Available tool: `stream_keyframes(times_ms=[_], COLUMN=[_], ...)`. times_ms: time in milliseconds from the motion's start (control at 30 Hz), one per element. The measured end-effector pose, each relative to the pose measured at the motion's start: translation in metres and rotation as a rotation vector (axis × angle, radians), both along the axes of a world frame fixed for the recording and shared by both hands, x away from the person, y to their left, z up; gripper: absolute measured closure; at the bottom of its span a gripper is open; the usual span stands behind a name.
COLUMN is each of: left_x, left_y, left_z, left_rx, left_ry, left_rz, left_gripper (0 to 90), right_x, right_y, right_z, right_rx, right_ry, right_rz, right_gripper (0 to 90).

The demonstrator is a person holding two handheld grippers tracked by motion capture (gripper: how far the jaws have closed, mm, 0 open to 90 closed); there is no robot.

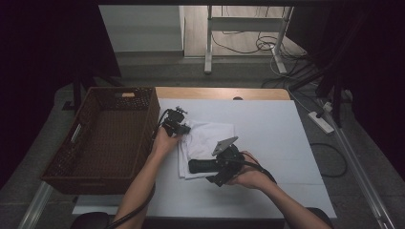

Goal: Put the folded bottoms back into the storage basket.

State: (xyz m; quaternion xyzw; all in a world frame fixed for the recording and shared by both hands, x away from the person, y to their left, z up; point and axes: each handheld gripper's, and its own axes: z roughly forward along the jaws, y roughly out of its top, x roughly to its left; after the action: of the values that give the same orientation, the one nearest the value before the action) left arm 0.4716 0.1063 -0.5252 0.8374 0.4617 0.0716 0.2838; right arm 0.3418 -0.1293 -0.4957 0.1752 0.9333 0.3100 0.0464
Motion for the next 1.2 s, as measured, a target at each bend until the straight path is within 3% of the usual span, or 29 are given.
stream_keyframes(times_ms=[300, 433, 533, 700, 767, 800, 833, 933, 1000, 1100, 1133, 1200], left_x=[0.0, 0.0, 0.0, 0.0, 0.0, 0.0, 0.0, -0.001, 0.0, 0.0, 0.0, 0.0], left_y=[-0.001, 0.0, 0.0, -0.001, -0.001, -0.001, -0.002, -0.002, -0.002, -0.004, -0.004, -0.004], left_z=[0.0, 0.0, 0.0, 0.0, 0.0, 0.001, 0.001, 0.001, 0.001, 0.002, 0.002, 0.002], left_rx=[0.005, 0.002, 0.002, 0.004, 0.006, 0.008, 0.01, 0.013, 0.016, 0.032, 0.032, 0.037], left_ry=[0.002, 0.003, 0.004, 0.003, 0.002, 0.001, 0.0, -0.001, 0.0, -0.002, -0.002, -0.003], left_rz=[0.001, 0.002, 0.002, 0.003, 0.004, 0.004, 0.004, 0.004, 0.003, -0.002, -0.002, -0.002], left_gripper=[79.0, 79.0, 78.9, 78.9, 78.9, 78.9, 78.9, 78.9, 78.9, 78.9, 78.9, 78.9], right_x=[0.003, 0.002, 0.003, 0.002, 0.002, 0.004, 0.004, 0.008, 0.01, 0.013, 0.013, 0.015], right_y=[0.01, 0.02, 0.023, 0.028, 0.028, 0.027, 0.027, 0.024, 0.024, 0.026, 0.026, 0.027], right_z=[-0.012, -0.018, -0.022, -0.027, -0.027, -0.025, -0.025, -0.021, -0.019, -0.018, -0.018, -0.016], right_rx=[-0.035, -0.075, -0.099, -0.17, -0.17, -0.176, -0.176, -0.18, -0.208, -0.212, -0.212, -0.228], right_ry=[0.006, -0.007, -0.009, -0.07, -0.07, -0.077, -0.077, -0.093, -0.112, -0.104, -0.104, -0.121], right_rz=[0.07, 0.121, 0.125, 0.159, 0.167, 0.168, 0.168, 0.17, 0.169, 0.171, 0.171, 0.161], right_gripper=[1.6, 5.0, 5.8, 8.1, 9.7, 16.8, 16.8, 32.2, 38.1, 50.9, 50.9, 61.7])
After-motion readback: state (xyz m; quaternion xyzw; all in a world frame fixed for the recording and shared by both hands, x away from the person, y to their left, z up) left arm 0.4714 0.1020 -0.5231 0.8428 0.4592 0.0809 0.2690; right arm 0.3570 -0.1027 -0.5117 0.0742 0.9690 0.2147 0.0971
